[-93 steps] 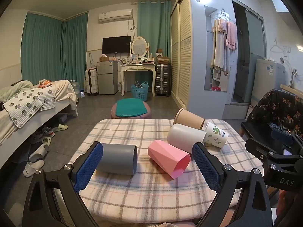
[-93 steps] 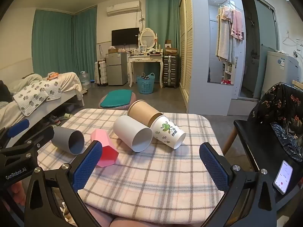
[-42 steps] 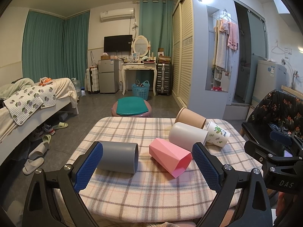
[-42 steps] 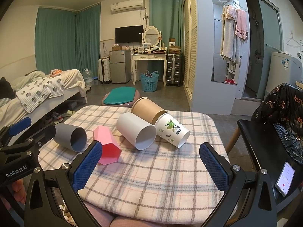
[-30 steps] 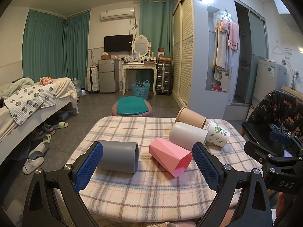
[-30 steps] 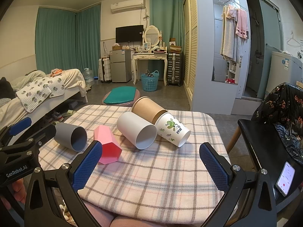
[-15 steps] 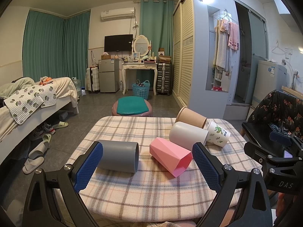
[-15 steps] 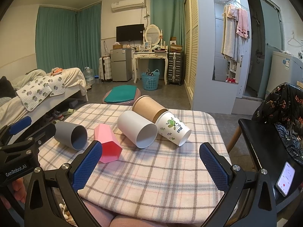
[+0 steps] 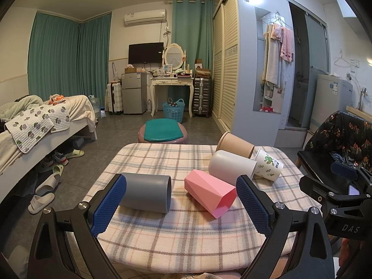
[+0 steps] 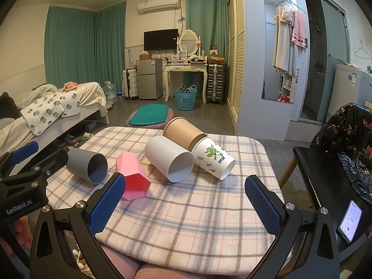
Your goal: Flip cup upside down
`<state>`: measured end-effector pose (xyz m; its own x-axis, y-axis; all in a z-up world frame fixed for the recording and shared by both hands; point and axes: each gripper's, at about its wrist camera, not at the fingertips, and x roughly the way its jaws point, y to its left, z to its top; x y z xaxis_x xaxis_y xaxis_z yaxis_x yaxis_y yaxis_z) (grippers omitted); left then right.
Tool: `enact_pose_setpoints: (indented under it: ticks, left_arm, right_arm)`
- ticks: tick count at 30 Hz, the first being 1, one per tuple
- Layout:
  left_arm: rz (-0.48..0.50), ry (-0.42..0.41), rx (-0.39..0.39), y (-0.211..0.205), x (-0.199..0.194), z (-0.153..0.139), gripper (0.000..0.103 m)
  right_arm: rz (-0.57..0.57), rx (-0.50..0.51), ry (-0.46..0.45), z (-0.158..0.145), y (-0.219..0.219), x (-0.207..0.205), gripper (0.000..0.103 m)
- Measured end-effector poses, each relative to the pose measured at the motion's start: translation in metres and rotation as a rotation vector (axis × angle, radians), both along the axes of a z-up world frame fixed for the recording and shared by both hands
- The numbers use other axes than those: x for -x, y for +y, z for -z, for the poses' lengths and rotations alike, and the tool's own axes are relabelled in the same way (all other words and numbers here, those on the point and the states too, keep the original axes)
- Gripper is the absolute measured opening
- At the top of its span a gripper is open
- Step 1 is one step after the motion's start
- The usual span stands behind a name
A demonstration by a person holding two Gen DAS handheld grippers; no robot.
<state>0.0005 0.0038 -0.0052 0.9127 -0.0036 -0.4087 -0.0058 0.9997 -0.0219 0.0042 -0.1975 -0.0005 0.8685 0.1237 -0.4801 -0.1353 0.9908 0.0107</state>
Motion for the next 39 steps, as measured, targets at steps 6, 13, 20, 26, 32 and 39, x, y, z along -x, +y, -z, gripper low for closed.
enact_pose_setpoints:
  ticks: [6, 13, 20, 26, 32, 39]
  left_arm:
    - [0.0, 0.001, 0.001, 0.0, 0.0, 0.0, 0.098]
    - [-0.006, 0.012, -0.001, 0.004, -0.002, 0.004, 0.098]
    - [-0.027, 0.035, -0.017, 0.004, -0.01, 0.001, 0.098]
    - [-0.058, 0.064, -0.025, -0.003, -0.035, -0.007, 0.098]
    - [-0.105, 0.102, -0.025, -0.003, -0.071, -0.009, 0.098]
    - [-0.122, 0.134, -0.048, -0.006, -0.111, -0.001, 0.098]
  right_arm:
    - [-0.001, -0.001, 0.001, 0.0, 0.0, 0.0, 0.103]
    - [-0.01, 0.002, 0.006, 0.001, 0.0, -0.001, 0.103]
    - [-0.055, 0.023, 0.019, -0.006, -0.001, -0.015, 0.103]
    - [-0.152, 0.072, 0.052, -0.015, 0.001, -0.046, 0.103]
    - [-0.209, 0.123, 0.097, -0.023, -0.006, -0.101, 0.103]
    - [-0.298, 0.14, 0.254, -0.013, -0.01, -0.197, 0.103]
